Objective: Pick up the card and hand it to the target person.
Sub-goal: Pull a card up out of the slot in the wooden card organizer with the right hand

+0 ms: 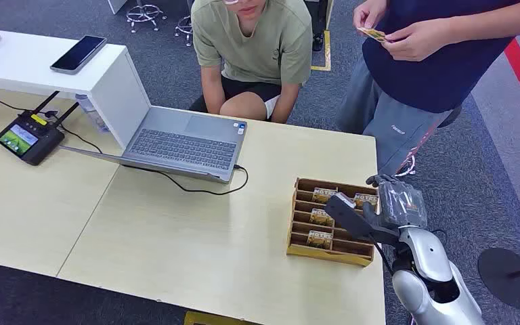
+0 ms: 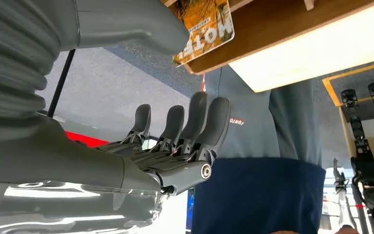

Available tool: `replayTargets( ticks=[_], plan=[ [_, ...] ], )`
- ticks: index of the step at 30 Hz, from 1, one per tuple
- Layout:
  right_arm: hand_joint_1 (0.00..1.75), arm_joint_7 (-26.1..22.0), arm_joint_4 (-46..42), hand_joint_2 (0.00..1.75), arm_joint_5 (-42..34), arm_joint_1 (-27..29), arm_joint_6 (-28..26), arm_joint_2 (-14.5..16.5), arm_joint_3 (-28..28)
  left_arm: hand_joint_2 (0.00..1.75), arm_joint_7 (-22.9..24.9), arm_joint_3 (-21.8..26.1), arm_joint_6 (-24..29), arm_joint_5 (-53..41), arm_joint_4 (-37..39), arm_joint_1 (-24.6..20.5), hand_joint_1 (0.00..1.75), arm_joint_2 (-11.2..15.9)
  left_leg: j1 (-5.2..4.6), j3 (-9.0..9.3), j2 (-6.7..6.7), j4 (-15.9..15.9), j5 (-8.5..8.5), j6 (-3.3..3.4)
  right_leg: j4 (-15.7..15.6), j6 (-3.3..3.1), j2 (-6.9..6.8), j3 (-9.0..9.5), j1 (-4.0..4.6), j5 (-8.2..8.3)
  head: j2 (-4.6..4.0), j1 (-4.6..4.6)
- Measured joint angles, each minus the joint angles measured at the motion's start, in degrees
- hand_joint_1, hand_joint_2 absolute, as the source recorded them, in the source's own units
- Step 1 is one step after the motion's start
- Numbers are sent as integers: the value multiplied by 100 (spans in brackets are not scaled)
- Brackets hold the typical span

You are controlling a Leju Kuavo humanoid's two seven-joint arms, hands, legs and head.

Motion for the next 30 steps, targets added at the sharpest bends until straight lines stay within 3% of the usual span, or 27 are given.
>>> replayTargets(
  ticks=[30],
  plan=[
    [94,-16,161,175,-110,-47,-48,-34,-40,0,3,10,-1,0,3,0,0,10,0,-2,0,1,0,1,0,-1,0,-2,0,1,0,0]
  ],
)
